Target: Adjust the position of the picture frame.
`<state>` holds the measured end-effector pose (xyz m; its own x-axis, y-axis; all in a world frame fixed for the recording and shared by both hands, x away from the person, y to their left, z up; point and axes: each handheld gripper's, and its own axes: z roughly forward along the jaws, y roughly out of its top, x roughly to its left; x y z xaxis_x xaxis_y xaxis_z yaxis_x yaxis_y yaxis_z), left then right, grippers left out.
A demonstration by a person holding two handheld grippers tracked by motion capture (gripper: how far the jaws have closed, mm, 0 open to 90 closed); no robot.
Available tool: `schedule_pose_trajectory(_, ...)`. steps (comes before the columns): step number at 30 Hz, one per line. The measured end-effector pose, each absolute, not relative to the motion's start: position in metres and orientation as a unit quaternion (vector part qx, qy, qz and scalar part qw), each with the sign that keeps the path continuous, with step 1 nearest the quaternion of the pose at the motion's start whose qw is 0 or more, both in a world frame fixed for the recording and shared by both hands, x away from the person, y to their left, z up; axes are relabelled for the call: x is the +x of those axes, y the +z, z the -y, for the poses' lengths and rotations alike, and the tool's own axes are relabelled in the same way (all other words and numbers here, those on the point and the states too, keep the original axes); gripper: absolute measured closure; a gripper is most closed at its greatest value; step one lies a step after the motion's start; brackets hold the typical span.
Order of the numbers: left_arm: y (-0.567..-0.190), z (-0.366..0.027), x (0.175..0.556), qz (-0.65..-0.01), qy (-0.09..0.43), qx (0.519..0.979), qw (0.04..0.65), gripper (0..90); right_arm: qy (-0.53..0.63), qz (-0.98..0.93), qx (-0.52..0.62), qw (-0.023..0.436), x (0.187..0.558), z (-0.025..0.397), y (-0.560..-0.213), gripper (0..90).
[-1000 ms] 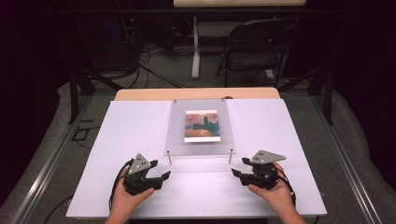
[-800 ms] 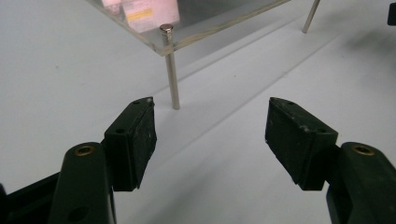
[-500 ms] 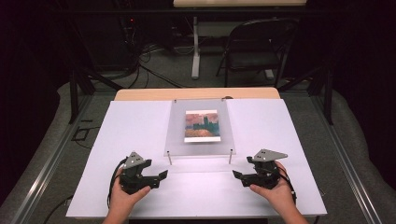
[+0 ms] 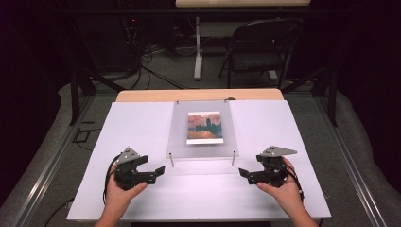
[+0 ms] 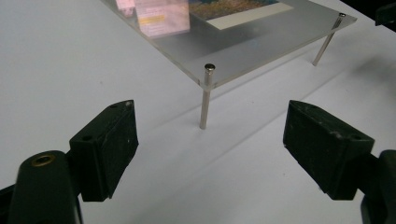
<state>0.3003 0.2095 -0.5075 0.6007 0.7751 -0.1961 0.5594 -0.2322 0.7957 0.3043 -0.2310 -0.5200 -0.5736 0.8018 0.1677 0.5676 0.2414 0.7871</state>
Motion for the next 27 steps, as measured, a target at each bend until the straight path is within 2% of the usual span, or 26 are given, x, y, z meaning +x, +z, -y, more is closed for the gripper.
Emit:
schedule_pose_trajectory(5,-0.502,-0.210,0.311,-0.426,0.121,0.781,0.441,19.7,0.423,-0.774,0.453,0.128,0.313,0.234,-0.513,10.5)
schedule_pose_trajectory(9,-0.496,-0.212,0.322,-0.429,0.129,0.774,0.448,22.0,0.423,-0.770,0.459,0.130,0.322,0.236,-0.506,14.7)
schedule_pose_trajectory(20,-0.476,-0.213,0.360,-0.443,0.137,0.766,0.445,23.5,0.416,-0.777,0.451,0.142,0.360,0.232,-0.485,15.8)
schedule_pose_trajectory(27,-0.475,-0.205,0.387,-0.443,0.144,0.762,0.449,28.4,0.408,-0.777,0.455,0.150,0.388,0.226,-0.477,17.7)
